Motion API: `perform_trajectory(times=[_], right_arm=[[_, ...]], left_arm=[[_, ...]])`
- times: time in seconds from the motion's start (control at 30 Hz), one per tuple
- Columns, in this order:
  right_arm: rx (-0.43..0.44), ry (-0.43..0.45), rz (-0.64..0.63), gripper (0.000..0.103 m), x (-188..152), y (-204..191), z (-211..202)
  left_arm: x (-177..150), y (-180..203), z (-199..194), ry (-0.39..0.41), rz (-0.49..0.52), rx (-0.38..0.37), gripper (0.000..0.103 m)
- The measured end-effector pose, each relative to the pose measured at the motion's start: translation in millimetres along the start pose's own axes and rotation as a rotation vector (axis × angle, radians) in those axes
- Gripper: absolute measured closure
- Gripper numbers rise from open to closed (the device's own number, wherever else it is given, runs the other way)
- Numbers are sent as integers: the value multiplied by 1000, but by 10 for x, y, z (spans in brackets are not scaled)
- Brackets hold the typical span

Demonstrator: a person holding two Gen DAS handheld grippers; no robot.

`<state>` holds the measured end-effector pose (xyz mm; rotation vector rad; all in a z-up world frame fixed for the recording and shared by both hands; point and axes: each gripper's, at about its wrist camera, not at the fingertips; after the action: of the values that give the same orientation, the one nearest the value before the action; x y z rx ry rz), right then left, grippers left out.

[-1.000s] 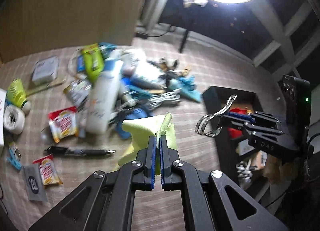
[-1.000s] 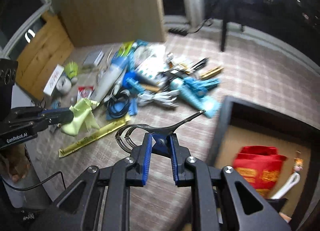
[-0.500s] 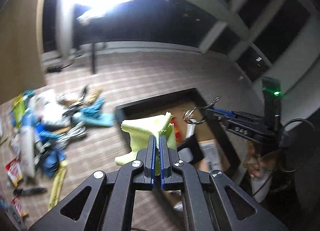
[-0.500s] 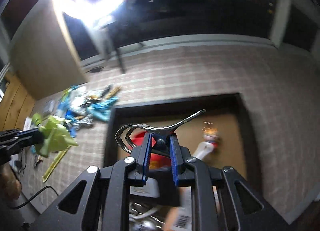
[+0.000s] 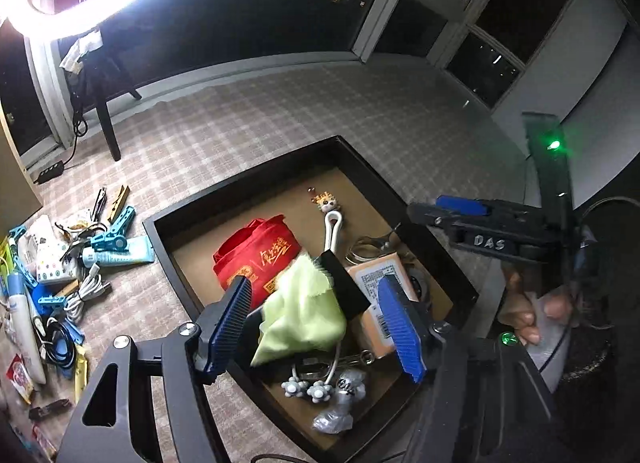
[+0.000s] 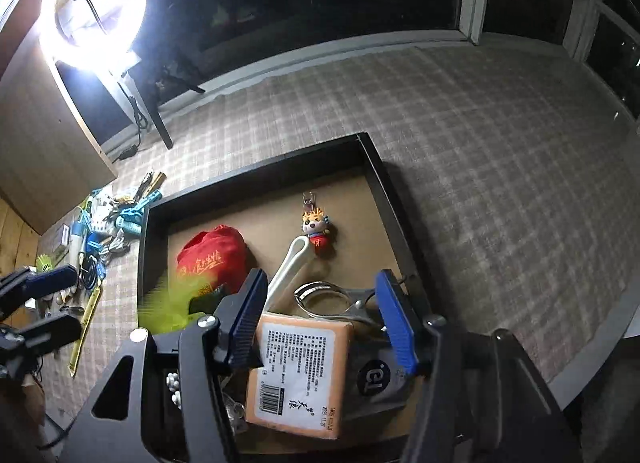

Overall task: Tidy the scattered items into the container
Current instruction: 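Carry the green cloth into the tray with the left gripper while the right gripper drops the clip in, then move both grippers back over the remaining items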

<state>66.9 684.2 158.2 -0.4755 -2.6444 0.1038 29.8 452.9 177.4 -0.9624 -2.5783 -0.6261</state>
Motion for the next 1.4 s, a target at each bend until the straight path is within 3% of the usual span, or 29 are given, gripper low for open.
perform_trajectory(times=[0.47,0.97,1.17,1.4], right_arm=[[77,35,-43,45,-46,-372,-76],[123,44,-181,42,-144,-1099,-72],[189,32,-233,42,-271,-1431,95],[210,0,-364,42,-509,-1919,363]], left_arm=[[-143,-355,-300,69,-92,111,40],[-497,-843,-601,145,-169,247,38],[-948,-1350,-667,115,-261,340,38],[-1773,-2158,-868,75,-498,423,38]])
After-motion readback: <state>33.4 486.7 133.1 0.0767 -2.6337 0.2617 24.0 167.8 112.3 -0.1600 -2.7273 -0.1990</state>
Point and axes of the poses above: each gripper's, at about its wrist camera, not at the fingertips, and z roughly the way its jaws point, y to its right, x to its top, and after that the axes turned 4 degrees about -y, right-handed
